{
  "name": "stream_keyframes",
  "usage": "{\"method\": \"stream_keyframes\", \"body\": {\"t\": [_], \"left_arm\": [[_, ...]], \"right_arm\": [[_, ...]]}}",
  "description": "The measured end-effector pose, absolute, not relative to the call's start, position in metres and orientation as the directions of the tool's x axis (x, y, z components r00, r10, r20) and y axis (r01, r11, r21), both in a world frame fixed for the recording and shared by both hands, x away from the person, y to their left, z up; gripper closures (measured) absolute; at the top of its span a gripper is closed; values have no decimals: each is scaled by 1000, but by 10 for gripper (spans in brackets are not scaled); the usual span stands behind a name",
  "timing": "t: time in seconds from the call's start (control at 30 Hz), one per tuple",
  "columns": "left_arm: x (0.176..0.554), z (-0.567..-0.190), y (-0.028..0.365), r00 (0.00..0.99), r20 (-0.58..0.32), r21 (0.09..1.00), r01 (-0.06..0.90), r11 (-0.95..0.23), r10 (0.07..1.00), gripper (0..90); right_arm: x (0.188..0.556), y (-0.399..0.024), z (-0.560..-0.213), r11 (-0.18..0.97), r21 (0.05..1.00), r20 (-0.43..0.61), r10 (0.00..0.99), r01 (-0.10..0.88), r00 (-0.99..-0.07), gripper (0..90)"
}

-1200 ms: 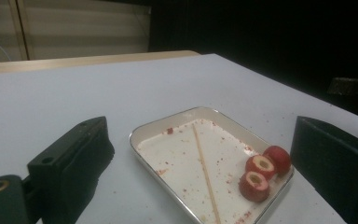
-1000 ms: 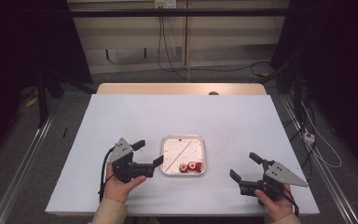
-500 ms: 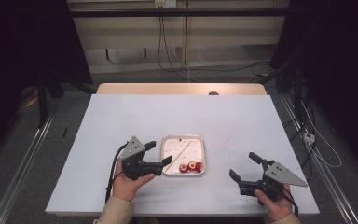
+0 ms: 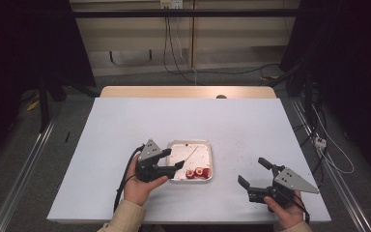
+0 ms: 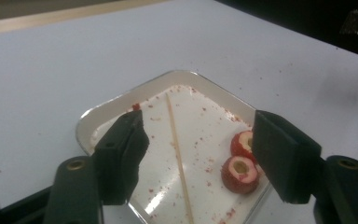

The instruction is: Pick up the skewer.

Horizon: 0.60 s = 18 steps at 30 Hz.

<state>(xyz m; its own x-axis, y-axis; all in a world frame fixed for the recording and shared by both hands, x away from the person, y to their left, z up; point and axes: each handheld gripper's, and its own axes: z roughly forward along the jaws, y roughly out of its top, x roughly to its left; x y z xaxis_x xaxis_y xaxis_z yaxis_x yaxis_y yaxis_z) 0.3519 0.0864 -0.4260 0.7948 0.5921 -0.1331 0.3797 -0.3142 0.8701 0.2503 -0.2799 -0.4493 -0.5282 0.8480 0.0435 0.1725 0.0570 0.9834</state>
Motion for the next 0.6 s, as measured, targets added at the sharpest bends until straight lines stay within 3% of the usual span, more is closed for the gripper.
{"method": "stream_keyframes", "body": {"t": [0.27,0.33,0.6], "left_arm": [[356,-429,77,793,-132,819,425,-386,594,445],[357,-430,74,790,-128,796,443,-414,600,533],[369,-436,64,780,-159,709,517,-479,606,692]], "right_arm": [[250,-281,-449,56,984,42,851,170,-524,41],[251,-281,-449,57,983,43,850,172,-524,40],[251,-281,-449,59,984,39,851,169,-524,40]]}}
